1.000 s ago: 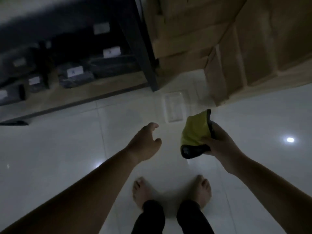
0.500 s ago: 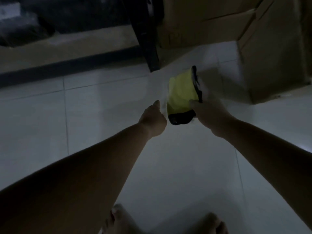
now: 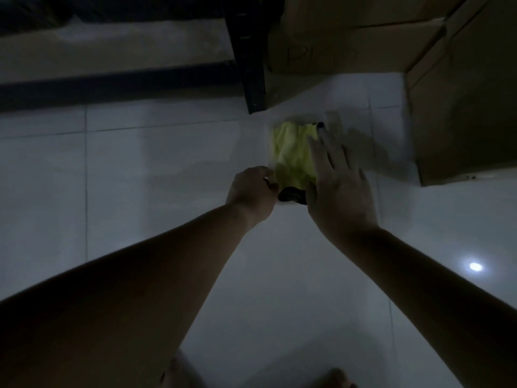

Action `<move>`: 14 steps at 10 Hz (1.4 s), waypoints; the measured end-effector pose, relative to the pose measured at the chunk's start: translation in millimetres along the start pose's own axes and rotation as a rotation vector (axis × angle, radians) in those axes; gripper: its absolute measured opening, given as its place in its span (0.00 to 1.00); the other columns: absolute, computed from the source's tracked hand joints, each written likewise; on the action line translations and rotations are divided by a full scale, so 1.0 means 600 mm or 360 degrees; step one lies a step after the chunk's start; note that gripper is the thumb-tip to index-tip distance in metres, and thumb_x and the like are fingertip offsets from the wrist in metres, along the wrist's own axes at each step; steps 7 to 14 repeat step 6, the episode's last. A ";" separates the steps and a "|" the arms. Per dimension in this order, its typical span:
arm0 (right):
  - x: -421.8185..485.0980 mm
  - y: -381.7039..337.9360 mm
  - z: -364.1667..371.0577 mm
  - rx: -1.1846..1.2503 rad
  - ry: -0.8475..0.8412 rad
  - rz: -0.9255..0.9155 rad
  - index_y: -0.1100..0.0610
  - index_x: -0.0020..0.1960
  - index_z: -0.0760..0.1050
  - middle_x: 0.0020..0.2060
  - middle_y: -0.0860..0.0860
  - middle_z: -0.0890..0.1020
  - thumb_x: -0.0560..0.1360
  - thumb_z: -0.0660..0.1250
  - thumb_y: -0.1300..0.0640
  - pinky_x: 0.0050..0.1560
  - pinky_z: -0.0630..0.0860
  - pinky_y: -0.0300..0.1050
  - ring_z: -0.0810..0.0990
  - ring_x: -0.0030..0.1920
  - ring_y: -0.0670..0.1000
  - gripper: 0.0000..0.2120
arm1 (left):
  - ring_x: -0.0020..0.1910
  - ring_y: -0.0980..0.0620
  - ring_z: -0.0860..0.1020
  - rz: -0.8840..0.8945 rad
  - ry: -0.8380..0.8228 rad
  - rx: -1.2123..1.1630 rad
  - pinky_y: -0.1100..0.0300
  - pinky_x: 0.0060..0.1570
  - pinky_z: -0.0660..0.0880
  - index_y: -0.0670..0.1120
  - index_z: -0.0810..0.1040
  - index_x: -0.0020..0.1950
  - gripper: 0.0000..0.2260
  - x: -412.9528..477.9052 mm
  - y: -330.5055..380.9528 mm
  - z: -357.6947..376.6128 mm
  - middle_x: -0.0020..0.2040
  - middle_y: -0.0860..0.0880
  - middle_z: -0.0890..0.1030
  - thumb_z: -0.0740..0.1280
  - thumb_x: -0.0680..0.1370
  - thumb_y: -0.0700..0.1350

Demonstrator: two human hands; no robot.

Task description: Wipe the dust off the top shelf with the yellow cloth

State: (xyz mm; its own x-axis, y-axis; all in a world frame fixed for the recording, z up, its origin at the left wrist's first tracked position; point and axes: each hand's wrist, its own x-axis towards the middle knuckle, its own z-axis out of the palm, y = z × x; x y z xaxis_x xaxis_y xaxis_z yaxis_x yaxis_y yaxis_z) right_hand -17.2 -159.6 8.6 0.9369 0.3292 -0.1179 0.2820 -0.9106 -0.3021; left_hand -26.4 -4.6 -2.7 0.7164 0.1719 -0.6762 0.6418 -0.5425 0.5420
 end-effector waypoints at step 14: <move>0.008 0.002 0.008 -0.0339 -0.0815 -0.0276 0.45 0.68 0.70 0.75 0.56 0.59 0.81 0.50 0.50 0.72 0.46 0.71 0.57 0.76 0.55 0.19 | 0.62 0.43 0.79 -0.0033 -0.0115 0.0083 0.52 0.57 0.79 0.44 0.72 0.75 0.18 -0.013 0.001 -0.023 0.67 0.43 0.79 0.64 0.84 0.43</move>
